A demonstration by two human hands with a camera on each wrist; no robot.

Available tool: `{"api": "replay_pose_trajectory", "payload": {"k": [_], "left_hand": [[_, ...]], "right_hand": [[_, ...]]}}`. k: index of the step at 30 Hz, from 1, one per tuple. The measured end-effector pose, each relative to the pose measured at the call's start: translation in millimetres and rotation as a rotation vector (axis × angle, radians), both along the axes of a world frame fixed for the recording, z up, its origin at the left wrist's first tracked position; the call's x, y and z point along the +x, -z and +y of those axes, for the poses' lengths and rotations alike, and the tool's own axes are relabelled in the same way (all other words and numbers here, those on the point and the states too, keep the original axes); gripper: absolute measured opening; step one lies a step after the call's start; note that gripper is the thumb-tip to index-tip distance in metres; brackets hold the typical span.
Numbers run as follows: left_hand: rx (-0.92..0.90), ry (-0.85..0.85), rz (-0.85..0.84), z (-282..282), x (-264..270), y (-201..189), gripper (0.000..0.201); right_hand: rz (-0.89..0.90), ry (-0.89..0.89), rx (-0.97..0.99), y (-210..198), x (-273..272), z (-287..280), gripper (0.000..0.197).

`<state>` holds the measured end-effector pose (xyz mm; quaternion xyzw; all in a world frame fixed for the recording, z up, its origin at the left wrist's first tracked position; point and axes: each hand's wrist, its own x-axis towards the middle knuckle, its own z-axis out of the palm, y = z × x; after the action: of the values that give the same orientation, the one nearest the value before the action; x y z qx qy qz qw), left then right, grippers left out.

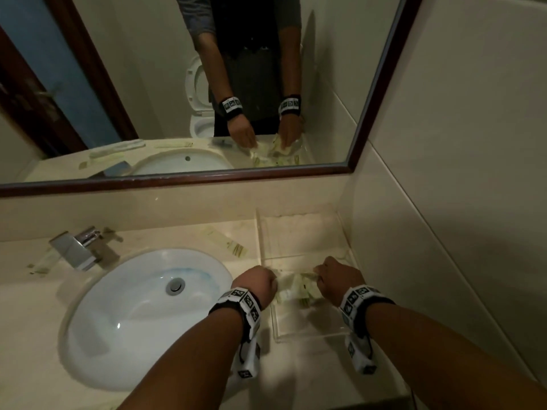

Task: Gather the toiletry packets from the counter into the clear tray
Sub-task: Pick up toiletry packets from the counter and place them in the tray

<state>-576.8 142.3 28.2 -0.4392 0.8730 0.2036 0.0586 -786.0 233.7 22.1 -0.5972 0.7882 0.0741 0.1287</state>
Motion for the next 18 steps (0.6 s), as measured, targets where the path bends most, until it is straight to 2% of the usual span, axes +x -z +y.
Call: {"api": "replay_pose_trajectory", "payload": {"k": [4,9,14,18], "left_hand": [[-0.069,0.027,0.042,-5.4,-10.4,-4.8,0.030],[-0.119,0.040,0.089,1.6,-23.7,-5.8,0.017],[-0.104,0.002,0.129,4.8,-32.3,2.2,0.011],[-0.086,0.026,0.101,10.5,-35.0,9.9,0.010]], "right_hand": [[0.079,-0.021,-0.013,-0.7,-7.4,10.6,0.031],[0.047,0.008,-0.069,-2.4,-15.0,18.8,0.019],[0.073,-0.030,-0.069,-2.8,-14.9,14.5,0.018],[0.059,-0.055,-0.076,0.0,-10.9,10.9,0.014]]}}
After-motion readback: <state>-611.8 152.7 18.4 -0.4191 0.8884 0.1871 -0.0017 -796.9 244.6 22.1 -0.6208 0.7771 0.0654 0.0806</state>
